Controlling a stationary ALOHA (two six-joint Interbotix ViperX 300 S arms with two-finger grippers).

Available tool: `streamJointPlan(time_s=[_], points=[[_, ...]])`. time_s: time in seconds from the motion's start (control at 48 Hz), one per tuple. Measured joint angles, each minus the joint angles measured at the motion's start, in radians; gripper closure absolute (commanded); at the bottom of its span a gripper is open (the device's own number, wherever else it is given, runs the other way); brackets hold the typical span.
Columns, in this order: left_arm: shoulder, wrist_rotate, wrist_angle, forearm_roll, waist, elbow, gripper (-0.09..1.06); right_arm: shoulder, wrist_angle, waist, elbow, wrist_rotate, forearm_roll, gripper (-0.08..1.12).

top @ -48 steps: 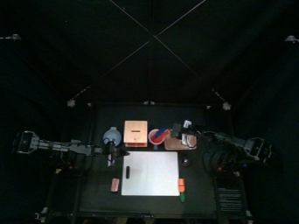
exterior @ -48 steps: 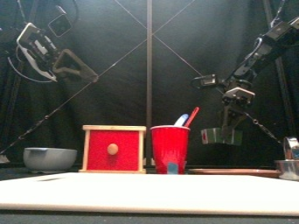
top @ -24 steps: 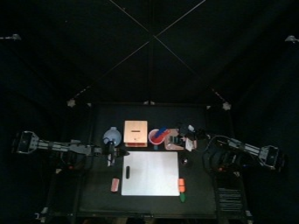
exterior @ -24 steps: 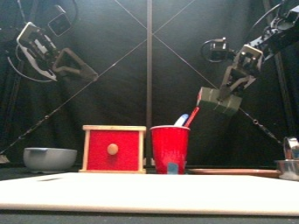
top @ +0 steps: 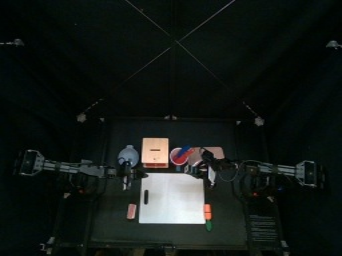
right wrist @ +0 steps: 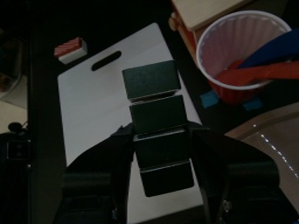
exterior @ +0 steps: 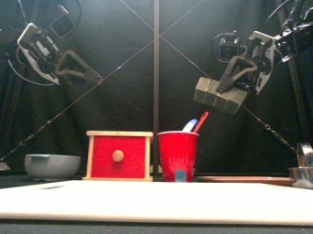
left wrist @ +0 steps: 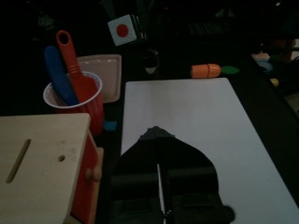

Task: Place sushi on board then cut the sushi with the knife then place the pieces on the plate
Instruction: Place the sushi on the board

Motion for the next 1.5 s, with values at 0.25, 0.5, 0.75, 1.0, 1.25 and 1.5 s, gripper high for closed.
streamJointPlan(time_s=[0.25,0.5,0.75,1.0,1.25,1.5], points=[[0.000,-0.002,0.000,-0.002,0.000,0.000,1.00,0.077,-0.077,0.095,0.000,-0.002,0.112,0.50],[0.000,0.000,0.000,-0.003,0.000,0.000,1.00,0.150,-0.130,0.161,0.000,-0.003,0.273,0.50],[0.000,0.000,0.000,-0.003,0.000,0.003,1.00,0.192,-0.126,0.158,0.000,-0.006,0.299,0.50],[0.000,0.000,0.005,-0.003,0.000,0.008,1.00,0.198,0.048,0.149,-0.031,-0.008,0.155,0.50],[0.000,0.000,0.008,-0.003,0.002,0.008,1.00,0.221,0.224,0.095,-0.080,-0.005,-0.041,0.50],[0.000,0.000,0.015,-0.003,0.002,0.009,1.00,0.275,0.302,0.015,-0.104,0.109,-0.170,0.50]])
